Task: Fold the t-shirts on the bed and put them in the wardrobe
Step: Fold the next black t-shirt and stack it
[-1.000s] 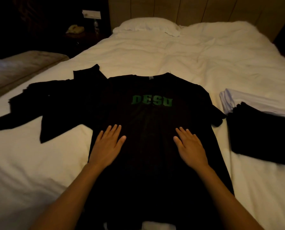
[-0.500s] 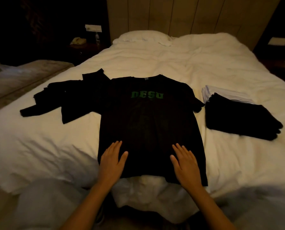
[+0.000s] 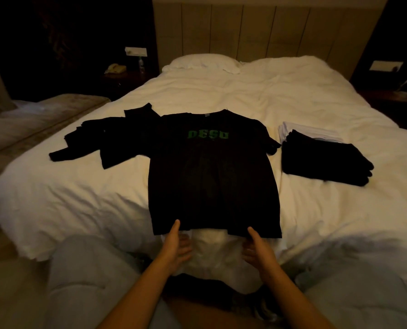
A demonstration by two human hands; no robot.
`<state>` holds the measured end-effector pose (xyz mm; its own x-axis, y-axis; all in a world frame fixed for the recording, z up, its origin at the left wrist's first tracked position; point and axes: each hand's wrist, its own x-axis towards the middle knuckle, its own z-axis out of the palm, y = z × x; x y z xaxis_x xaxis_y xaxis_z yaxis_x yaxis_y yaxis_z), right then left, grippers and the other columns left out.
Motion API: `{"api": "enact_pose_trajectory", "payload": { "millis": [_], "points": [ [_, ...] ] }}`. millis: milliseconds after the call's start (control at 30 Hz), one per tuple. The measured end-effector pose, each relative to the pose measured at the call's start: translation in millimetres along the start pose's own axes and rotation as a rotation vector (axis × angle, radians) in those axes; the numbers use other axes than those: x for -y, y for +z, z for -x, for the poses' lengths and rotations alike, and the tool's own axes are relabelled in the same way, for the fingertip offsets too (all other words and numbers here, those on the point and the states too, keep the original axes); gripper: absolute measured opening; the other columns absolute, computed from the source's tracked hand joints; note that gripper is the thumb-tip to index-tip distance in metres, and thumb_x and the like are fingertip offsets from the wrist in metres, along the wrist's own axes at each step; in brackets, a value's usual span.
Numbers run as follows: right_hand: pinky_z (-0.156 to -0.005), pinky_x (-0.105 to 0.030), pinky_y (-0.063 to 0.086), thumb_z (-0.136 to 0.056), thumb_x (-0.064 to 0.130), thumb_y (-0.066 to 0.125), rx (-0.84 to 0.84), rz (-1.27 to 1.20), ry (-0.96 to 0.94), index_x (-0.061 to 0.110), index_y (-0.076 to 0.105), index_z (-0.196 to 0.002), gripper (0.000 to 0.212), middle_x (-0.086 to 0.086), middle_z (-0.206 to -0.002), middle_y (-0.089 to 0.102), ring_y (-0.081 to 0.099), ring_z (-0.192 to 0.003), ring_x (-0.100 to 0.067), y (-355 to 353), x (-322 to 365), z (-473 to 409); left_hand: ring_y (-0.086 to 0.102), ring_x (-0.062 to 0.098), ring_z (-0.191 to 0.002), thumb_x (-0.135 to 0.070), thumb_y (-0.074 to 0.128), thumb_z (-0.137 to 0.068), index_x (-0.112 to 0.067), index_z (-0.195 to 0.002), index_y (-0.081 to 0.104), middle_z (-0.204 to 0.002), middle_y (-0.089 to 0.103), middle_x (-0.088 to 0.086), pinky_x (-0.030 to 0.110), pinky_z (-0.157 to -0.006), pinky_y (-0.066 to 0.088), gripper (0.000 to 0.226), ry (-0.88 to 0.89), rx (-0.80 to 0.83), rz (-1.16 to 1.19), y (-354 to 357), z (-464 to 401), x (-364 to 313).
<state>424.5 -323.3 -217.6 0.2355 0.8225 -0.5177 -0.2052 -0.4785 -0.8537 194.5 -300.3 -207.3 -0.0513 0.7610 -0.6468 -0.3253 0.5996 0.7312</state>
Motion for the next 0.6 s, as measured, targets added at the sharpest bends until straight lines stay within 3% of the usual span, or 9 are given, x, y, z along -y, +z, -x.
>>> {"api": "enact_pose_trajectory", "payload": {
  "millis": [67, 133, 200, 267, 333, 433, 533, 600],
  "points": [
    [-0.073, -0.034, 0.052, -0.093, 0.031, 0.062, 0.060, -0.333, 0.048, 0.018, 0.059, -0.113, 0.024, -0.010, -0.103, 0.066, 0.065, -0.095, -0.024, 2, 4, 0, 0.057, 0.033, -0.100, -0.062, 0.046, -0.093, -0.002, -0.103, 0.057, -0.102, 0.060, 0.018, 0.043, -0.088, 0.047, 0.061, -0.053, 0.066, 0.227, -2, 0, 0],
    [-0.078, -0.035, 0.056, -0.090, 0.024, 0.065, 0.112, -0.531, 0.030, 0.016, 0.057, -0.127, 0.039, -0.010, -0.113, 0.068, 0.064, -0.105, -0.025, 4, 7, -2, 0.058, 0.032, -0.095, -0.056, 0.052, -0.092, 0.000, -0.108, 0.055, -0.102, 0.058, 0.018, 0.043, -0.087, 0.048, 0.059, -0.035, 0.058, 0.438, -2, -3, -3],
    [-0.085, -0.037, 0.058, -0.065, 0.026, 0.087, 0.142, -0.656, 0.013, 0.015, 0.055, -0.135, 0.078, -0.011, -0.125, 0.065, 0.060, -0.117, -0.027, 8, 8, -2, 0.057, 0.031, -0.097, -0.047, 0.055, -0.094, -0.003, -0.123, 0.052, -0.106, 0.058, 0.018, 0.043, -0.096, 0.045, 0.052, 0.018, 0.046, 0.558, -1, -7, -8],
    [-0.102, -0.042, 0.048, -0.032, 0.038, 0.101, 0.147, -0.674, -0.020, 0.015, 0.055, -0.136, 0.117, -0.007, -0.132, 0.062, 0.052, -0.129, -0.029, 5, 1, -13, 0.059, 0.029, -0.098, -0.038, 0.055, -0.097, -0.010, -0.132, 0.052, -0.106, 0.064, 0.016, 0.041, -0.096, 0.046, 0.045, 0.071, 0.069, 0.627, -1, -5, -12],
    [-0.110, -0.046, 0.041, -0.043, 0.054, 0.094, 0.187, -0.680, -0.072, 0.016, 0.057, -0.130, 0.102, 0.006, -0.121, 0.069, 0.051, -0.130, -0.028, 4, 8, -11, 0.063, 0.026, -0.093, -0.033, 0.051, -0.099, -0.015, -0.132, 0.054, -0.091, 0.074, 0.011, 0.037, -0.083, 0.052, 0.037, 0.104, 0.109, 0.670, -2, -4, -17],
    [-0.099, -0.036, 0.051, -0.088, 0.023, 0.066, 0.144, -0.769, -0.155, 0.013, 0.061, -0.126, 0.039, -0.006, -0.124, 0.067, 0.062, -0.116, -0.025, 4, 24, -4, 0.068, 0.024, -0.088, -0.029, 0.050, -0.099, -0.014, -0.135, 0.055, -0.092, 0.075, 0.007, 0.035, -0.073, 0.057, 0.039, 0.189, 0.119, 0.704, -3, -7, -28],
    [-0.095, -0.034, 0.054, -0.095, 0.018, 0.059, 0.086, -0.731, -0.260, 0.015, 0.076, -0.103, 0.019, -0.007, -0.114, 0.072, 0.067, -0.107, -0.022, -6, 41, -8, 0.071, 0.022, -0.088, -0.028, 0.052, -0.099, -0.013, -0.123, 0.062, -0.106, 0.072, 0.008, 0.033, -0.066, 0.061, 0.031, 0.338, 0.080, 0.725, -14, -6, -43],
    [-0.082, -0.031, 0.057, -0.092, 0.020, 0.062, -0.004, -0.733, -0.344, 0.016, 0.074, -0.100, 0.015, 0.001, -0.099, 0.075, 0.068, -0.100, -0.019, -17, 52, -9, 0.070, 0.021, -0.094, -0.027, 0.054, -0.099, -0.014, -0.115, 0.066, -0.110, 0.071, 0.008, 0.031, -0.070, 0.061, 0.025, 0.447, 0.012, 0.742, -28, -6, -51]
  ]
}}
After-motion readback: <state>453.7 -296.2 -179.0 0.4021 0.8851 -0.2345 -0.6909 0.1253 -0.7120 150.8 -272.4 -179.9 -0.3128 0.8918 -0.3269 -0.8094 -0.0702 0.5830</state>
